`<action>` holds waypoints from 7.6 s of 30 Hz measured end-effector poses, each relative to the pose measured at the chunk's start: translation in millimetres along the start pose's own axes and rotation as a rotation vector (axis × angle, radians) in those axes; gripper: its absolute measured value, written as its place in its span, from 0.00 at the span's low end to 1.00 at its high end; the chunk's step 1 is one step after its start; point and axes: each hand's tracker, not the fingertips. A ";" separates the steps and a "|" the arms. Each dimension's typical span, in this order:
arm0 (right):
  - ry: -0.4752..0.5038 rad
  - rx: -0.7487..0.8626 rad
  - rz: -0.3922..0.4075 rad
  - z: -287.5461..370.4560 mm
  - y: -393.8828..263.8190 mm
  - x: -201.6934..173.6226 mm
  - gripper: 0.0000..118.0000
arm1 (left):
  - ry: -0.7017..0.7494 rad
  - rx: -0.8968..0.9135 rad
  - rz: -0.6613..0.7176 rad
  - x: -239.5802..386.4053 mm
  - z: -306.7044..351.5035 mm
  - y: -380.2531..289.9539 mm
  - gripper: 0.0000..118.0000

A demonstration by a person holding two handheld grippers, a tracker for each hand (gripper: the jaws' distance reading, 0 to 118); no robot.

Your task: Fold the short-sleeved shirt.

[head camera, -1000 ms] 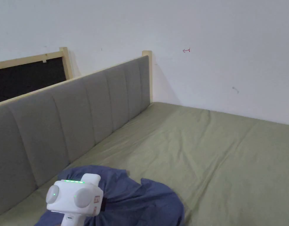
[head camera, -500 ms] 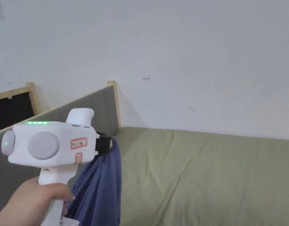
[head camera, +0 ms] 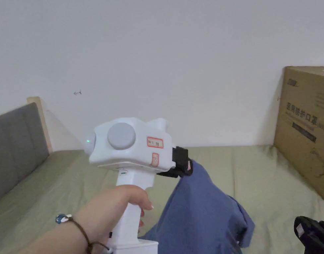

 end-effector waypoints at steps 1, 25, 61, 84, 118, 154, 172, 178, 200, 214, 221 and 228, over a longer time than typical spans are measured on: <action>-0.007 -0.007 -0.008 -0.3 -2.4 4.8 0.02 | 0.010 -0.068 0.006 1.0 -25.3 -8.5 0.01; 0.003 -0.131 -0.051 -27.2 -32.3 14.5 0.02 | 0.165 -0.078 0.298 -91.4 -51.9 -87.1 0.95; -0.031 -0.039 0.019 -48.5 -40.2 -11.3 0.02 | 0.425 -0.277 0.230 -255.4 -130.2 -75.7 0.96; 0.097 -0.539 -0.094 -269.6 -19.8 48.1 0.02 | 0.430 -0.224 -0.043 -243.2 -98.5 -98.9 0.01; 0.055 -0.392 -0.068 -166.9 125.2 89.0 0.00 | 0.500 0.148 -0.006 -168.9 117.3 -44.5 0.01; -0.253 0.171 0.059 -314.5 452.5 38.5 0.00 | 0.646 0.613 -0.088 -190.8 53.7 282.9 0.01; -0.387 -0.471 -0.205 -357.7 10.3 147.8 0.00 | 0.522 0.027 0.154 -275.4 -132.9 -17.5 0.01; -0.356 -0.653 -0.170 -237.5 -96.1 166.9 0.00 | 0.466 -0.151 0.127 -267.1 -101.5 -150.0 0.01; -0.153 -0.929 -0.104 -48.9 -147.2 160.8 0.04 | 0.285 -0.351 0.052 -215.9 57.9 -299.2 0.19; -0.089 -0.604 -0.015 -18.4 -70.3 100.6 0.83 | 0.306 0.044 0.112 -151.5 113.6 -237.7 0.83; 0.024 0.076 0.021 8.1 -41.7 15.5 0.23 | 0.371 0.623 -0.103 -46.8 126.4 -216.3 0.25; -0.053 0.288 0.040 0.4 -21.0 -21.1 0.00 | 0.454 0.733 -0.165 -21.6 111.5 -199.7 0.00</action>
